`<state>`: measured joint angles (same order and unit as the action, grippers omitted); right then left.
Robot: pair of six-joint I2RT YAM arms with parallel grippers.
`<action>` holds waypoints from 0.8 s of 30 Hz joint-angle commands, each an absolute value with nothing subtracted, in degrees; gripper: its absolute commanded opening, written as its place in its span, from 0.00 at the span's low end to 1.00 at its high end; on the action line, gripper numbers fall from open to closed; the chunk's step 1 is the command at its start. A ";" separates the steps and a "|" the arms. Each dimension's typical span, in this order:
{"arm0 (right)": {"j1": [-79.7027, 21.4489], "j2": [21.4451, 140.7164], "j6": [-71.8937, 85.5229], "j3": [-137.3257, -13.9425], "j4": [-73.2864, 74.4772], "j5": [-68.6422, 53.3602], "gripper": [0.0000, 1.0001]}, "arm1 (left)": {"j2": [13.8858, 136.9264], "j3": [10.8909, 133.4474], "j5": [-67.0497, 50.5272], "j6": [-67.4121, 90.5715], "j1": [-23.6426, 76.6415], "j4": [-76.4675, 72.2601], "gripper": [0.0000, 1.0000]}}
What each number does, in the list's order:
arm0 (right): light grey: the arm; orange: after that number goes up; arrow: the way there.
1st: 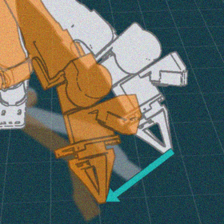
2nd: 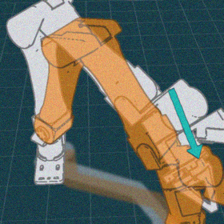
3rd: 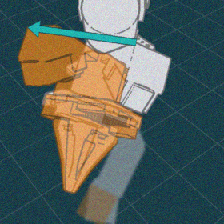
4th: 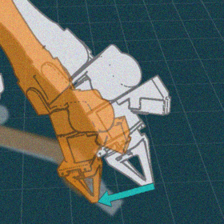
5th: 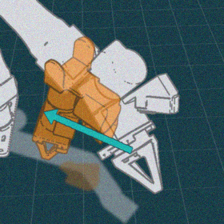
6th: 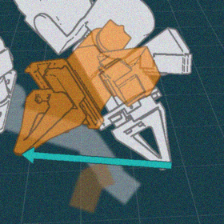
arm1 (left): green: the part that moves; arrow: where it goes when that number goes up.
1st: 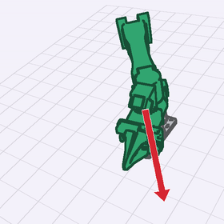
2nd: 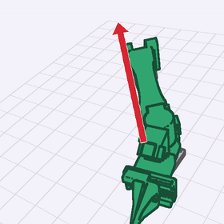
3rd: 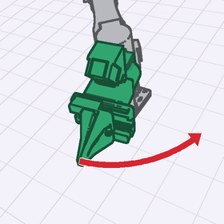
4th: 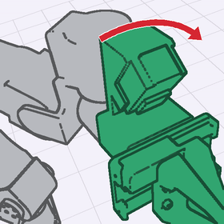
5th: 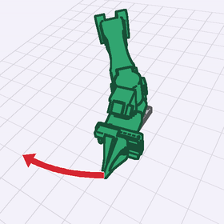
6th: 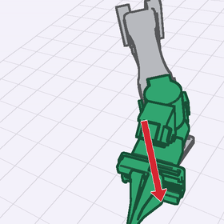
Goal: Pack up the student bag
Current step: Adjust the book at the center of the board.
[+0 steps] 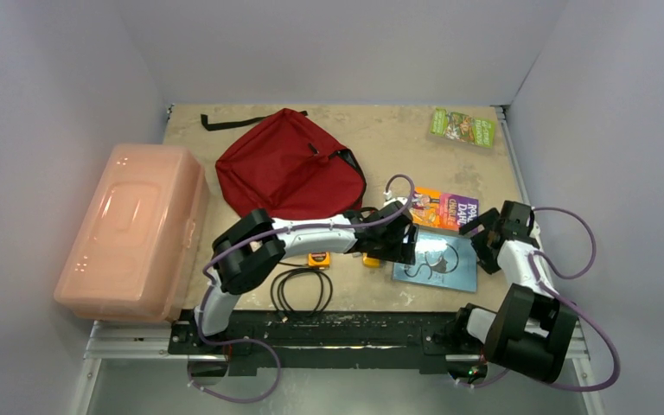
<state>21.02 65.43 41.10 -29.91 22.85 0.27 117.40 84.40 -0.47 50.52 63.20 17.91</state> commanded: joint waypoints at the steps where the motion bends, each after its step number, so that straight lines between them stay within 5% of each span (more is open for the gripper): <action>1: 21.16 68.14 42.01 -29.41 19.88 -1.46 0.97 | 118.79 85.99 1.28 51.32 63.02 17.15 0.72; 24: 21.16 70.62 39.96 -26.43 18.00 -7.95 0.94 | 114.05 89.01 -11.05 44.75 62.27 10.06 0.57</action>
<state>21.08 69.25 40.05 -29.91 13.98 -4.25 120.46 86.80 -6.04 46.33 62.41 16.73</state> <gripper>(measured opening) 0.943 0.584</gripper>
